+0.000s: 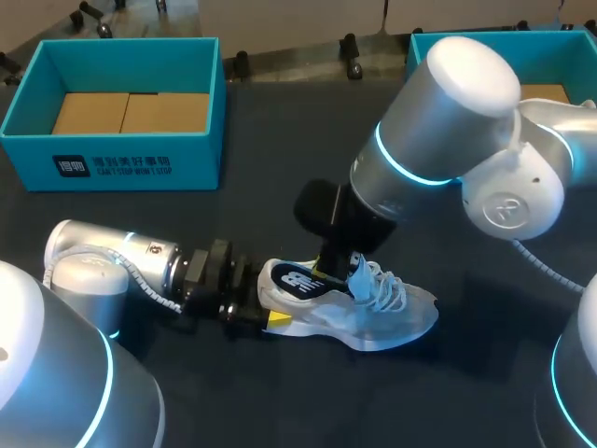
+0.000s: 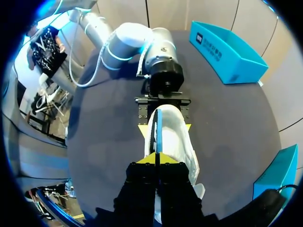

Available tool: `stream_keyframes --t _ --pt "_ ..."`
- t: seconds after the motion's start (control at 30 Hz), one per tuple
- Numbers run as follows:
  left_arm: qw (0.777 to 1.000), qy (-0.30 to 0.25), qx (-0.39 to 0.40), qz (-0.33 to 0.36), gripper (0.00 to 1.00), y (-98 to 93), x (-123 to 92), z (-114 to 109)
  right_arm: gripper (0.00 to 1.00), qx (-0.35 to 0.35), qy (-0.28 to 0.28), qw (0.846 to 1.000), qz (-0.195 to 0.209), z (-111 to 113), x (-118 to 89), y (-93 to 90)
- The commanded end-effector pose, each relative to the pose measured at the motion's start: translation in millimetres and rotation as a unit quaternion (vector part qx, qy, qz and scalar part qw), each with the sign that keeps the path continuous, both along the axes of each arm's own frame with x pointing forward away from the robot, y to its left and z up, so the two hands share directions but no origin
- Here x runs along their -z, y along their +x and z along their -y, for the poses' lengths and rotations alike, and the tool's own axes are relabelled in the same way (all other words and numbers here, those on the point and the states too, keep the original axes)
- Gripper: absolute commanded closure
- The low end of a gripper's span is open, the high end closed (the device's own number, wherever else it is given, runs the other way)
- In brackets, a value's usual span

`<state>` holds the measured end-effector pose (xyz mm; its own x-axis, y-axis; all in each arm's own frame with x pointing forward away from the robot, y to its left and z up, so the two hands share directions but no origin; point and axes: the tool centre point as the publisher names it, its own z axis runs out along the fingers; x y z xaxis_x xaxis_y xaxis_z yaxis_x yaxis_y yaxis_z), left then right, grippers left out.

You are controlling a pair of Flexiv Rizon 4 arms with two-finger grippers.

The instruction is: Take the shoe out of the shoebox, open the shoe tongue, remove and reinsert the insole, then place the shoe into the shoebox

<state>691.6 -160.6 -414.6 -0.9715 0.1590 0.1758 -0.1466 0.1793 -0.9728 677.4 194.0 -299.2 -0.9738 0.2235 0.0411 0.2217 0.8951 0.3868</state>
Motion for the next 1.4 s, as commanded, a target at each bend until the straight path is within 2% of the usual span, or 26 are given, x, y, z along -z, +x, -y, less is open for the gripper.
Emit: stream_keyframes --t 0.03,0.5,0.53,0.57,0.6,0.7,0.73,1.1,1.4 --pt "1.000 0.000 -0.001 0.000 1.00 0.3 1.6 0.7 1.00 0.001 -0.003 1.000 0.003 1.2 -6.9 -2.6" --pt "1.000 0.000 -0.001 0.000 1.00 0.3 1.6 0.7 1.00 0.025 -0.015 0.999 0.033 -0.9 -36.7 -15.5" --pt "1.000 0.000 -0.001 0.000 1.00 0.3 1.6 0.7 0.97 0.024 -0.017 0.999 0.035 -1.7 -38.5 -16.2" --pt "1.000 0.000 -0.001 0.000 1.00 0.3 1.6 0.7 0.84 0.024 -0.020 0.999 0.036 -2.5 -40.1 -16.9" --pt "1.000 0.000 -0.001 0.000 1.00 0.3 1.6 0.7 0.78 0.024 -0.021 0.999 0.036 -3.1 -41.4 -17.7" --pt "1.000 0.000 -0.001 0.000 1.00 0.3 1.6 0.7 0.64 0.023 -0.026 0.999 0.039 -6.6 -43.4 -19.8" --pt "1.000 0.000 -0.001 0.000 1.00 0.3 1.6 0.7 0.62 0.023 -0.028 0.999 0.040 -8.4 -43.3 -20.4" --pt "1.000 0.000 -0.001 0.000 1.00 0.3 1.6 0.7 0.68 0.026 -0.038 0.998 0.047 -24.0 -31.3 -31.8" --pt "1.000 0.000 -0.001 0.000 1.00 0.3 1.6 0.7 0.72 0.023 -0.021 0.999 0.045 -24.4 -15.2 -26.3"
